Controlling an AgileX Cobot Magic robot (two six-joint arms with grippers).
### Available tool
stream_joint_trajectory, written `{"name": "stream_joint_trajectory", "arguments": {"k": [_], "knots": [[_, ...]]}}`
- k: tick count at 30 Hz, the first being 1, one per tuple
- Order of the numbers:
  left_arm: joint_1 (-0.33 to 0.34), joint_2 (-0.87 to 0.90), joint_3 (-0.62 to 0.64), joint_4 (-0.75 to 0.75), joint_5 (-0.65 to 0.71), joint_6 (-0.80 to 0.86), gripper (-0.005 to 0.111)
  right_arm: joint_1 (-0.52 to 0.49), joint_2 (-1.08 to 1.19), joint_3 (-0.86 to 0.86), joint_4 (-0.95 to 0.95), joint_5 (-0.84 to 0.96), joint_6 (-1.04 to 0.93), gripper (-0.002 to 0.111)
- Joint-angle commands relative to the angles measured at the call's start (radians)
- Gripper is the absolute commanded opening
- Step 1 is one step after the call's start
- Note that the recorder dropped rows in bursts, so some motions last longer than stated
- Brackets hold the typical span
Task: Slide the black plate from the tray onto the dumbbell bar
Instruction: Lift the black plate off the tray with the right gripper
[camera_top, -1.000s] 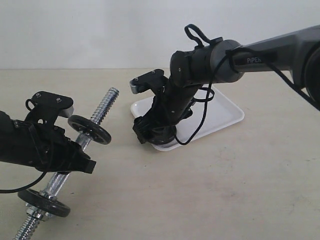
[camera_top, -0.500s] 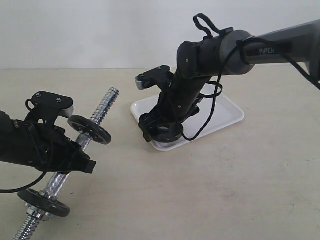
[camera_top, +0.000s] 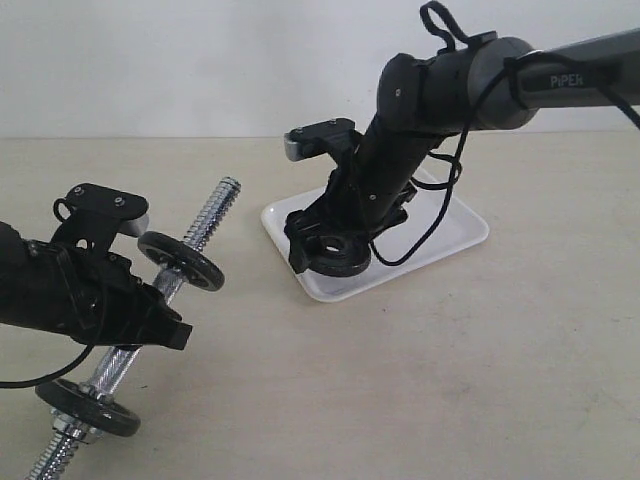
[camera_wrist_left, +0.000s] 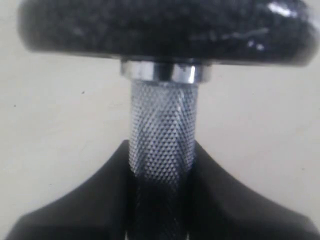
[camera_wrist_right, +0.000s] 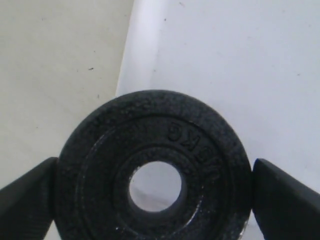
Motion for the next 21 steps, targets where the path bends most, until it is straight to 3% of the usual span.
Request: {"name": "stream_joint_trajectory", "arguments": {"k": [1, 8, 21], "knots": [[-0.001, -0.046, -0.028, -0.019, -0.044, 0.013, 0.004, -0.064, -0.052, -0.006, 0.091, 0.011, -0.058, 0.000], [-0.001, -0.046, -0.028, -0.019, -0.039, 0.019, 0.004, -0.115, -0.093, -0.006, 0.151, 0.060, -0.115, 0.000], [-0.001, -0.046, -0.028, -0.019, 0.009, 0.058, 0.004, -0.123, -0.099, -0.055, 0.285, 0.188, -0.230, 0.000]]}}
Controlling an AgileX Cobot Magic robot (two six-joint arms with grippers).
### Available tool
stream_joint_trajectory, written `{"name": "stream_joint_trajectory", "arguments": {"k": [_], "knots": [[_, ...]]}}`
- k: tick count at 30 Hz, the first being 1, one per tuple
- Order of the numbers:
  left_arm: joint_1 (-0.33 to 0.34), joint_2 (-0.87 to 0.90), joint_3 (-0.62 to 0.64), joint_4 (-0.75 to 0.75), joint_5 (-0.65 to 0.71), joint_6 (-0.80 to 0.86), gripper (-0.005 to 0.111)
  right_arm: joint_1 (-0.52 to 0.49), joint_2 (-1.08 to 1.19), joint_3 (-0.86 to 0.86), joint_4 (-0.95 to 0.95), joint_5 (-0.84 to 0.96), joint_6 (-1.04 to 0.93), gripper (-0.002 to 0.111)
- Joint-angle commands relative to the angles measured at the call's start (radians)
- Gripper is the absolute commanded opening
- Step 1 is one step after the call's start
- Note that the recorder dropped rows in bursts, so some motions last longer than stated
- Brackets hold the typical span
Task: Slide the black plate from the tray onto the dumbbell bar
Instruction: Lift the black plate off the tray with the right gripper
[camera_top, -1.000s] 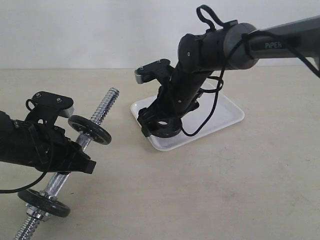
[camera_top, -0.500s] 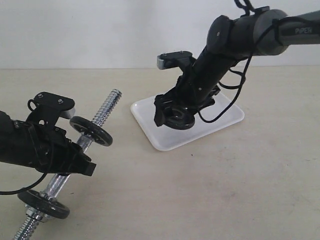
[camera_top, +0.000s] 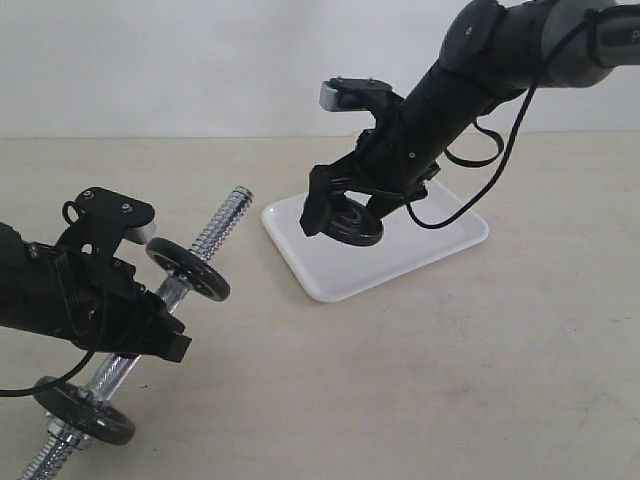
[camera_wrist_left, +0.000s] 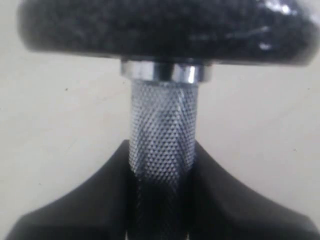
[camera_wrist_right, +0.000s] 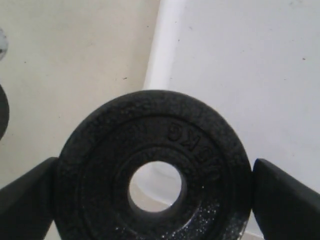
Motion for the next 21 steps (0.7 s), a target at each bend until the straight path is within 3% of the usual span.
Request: {"name": "stream_joint_trajectory", "arguments": {"k": [1, 9, 21], "knots": [[-0.001, -0.046, -0.028, -0.024, -0.031, 0.003, 0.004, -0.010, -0.027, -0.083, 0.046, 0.073, -0.026, 0.000], [-0.001, -0.046, -0.028, -0.024, -0.031, 0.006, 0.004, -0.090, -0.027, -0.165, 0.248, 0.215, -0.059, 0.000], [-0.001, -0.046, -0.028, -0.032, -0.012, 0.024, 0.004, -0.100, -0.027, -0.165, 0.376, 0.287, -0.115, 0.000]]}}
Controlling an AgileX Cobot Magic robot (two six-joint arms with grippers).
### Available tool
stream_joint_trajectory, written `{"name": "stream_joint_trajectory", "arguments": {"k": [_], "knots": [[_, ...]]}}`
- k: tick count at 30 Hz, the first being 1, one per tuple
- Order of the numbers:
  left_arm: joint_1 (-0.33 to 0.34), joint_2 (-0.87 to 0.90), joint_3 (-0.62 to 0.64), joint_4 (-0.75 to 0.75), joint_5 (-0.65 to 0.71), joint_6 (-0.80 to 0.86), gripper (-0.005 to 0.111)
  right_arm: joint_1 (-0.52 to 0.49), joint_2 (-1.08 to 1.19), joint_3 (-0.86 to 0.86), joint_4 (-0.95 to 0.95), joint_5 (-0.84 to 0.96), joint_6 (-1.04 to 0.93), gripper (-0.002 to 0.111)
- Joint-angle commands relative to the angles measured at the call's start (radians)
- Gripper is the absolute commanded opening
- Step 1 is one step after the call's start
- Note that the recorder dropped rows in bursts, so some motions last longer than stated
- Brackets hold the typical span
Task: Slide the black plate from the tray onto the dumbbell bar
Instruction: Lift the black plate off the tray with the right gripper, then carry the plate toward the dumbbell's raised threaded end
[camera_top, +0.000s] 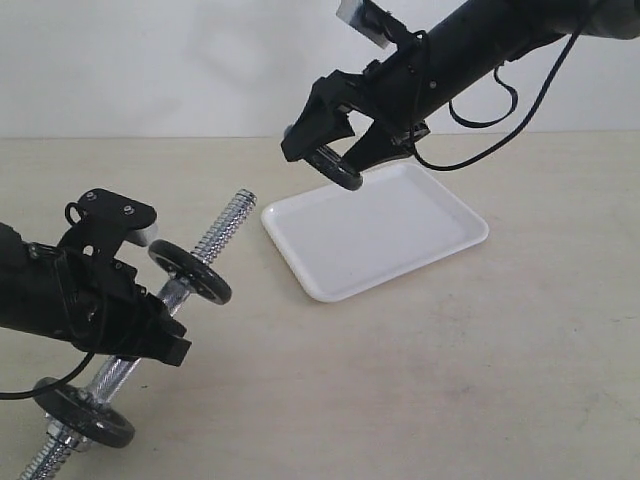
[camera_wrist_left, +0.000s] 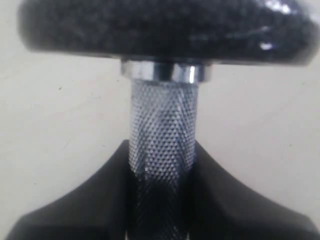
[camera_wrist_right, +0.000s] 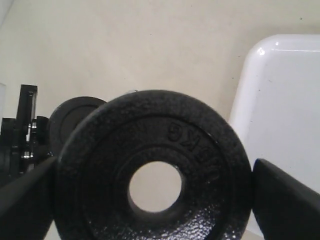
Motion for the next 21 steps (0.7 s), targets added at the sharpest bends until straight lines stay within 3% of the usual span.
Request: {"name": "stream_joint_trajectory", "arguments": {"k": [1, 21], "knots": [[-0.001, -0.046, -0.028, -0.030, -0.024, 0.007, 0.004, -0.003, -0.027, -0.017, 0.072, 0.030, -0.017, 0.000], [-0.001, -0.092, -0.030, -0.031, 0.007, 0.007, 0.004, -0.003, -0.011, -0.017, 0.198, 0.068, -0.061, 0.000]]}}
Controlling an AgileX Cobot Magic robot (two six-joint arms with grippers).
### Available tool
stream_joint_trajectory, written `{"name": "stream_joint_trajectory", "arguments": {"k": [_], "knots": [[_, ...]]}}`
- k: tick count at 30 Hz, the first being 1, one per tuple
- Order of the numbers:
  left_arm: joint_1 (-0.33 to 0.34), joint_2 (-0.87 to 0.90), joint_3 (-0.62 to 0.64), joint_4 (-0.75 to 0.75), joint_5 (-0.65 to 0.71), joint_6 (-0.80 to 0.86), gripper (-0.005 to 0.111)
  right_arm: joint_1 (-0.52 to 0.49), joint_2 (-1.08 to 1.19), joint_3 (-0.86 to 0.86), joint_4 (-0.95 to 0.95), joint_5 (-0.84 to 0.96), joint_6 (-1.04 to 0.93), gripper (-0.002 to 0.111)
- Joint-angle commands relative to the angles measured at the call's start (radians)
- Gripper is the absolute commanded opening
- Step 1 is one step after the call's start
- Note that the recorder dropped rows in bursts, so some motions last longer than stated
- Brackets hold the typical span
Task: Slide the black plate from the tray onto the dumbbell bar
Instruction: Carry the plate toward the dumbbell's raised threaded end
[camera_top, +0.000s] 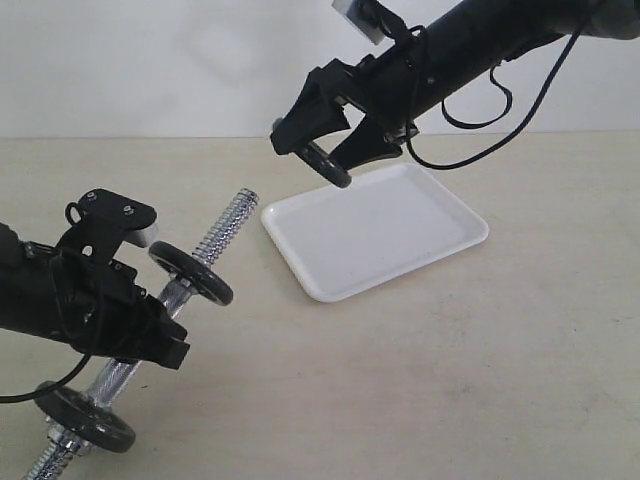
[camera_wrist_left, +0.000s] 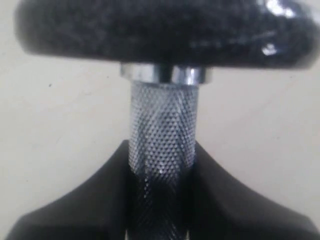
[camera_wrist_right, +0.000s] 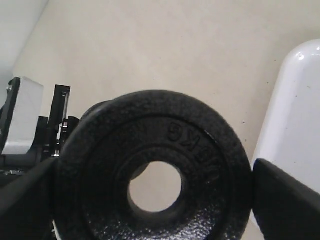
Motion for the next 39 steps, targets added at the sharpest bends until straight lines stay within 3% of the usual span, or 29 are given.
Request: {"name": "stream_joint_trajectory", "arguments": {"k": [1, 39], "knots": [[-0.001, -0.081, -0.030, -0.035, -0.024, 0.004, 0.004, -0.003, -0.003, -0.017, 0.137, 0.012, -0.020, 0.000], [-0.003, -0.097, -0.030, -0.086, 0.017, 0.061, 0.004, -0.001, 0.035, -0.017, 0.192, 0.012, -0.037, 0.000]]}}
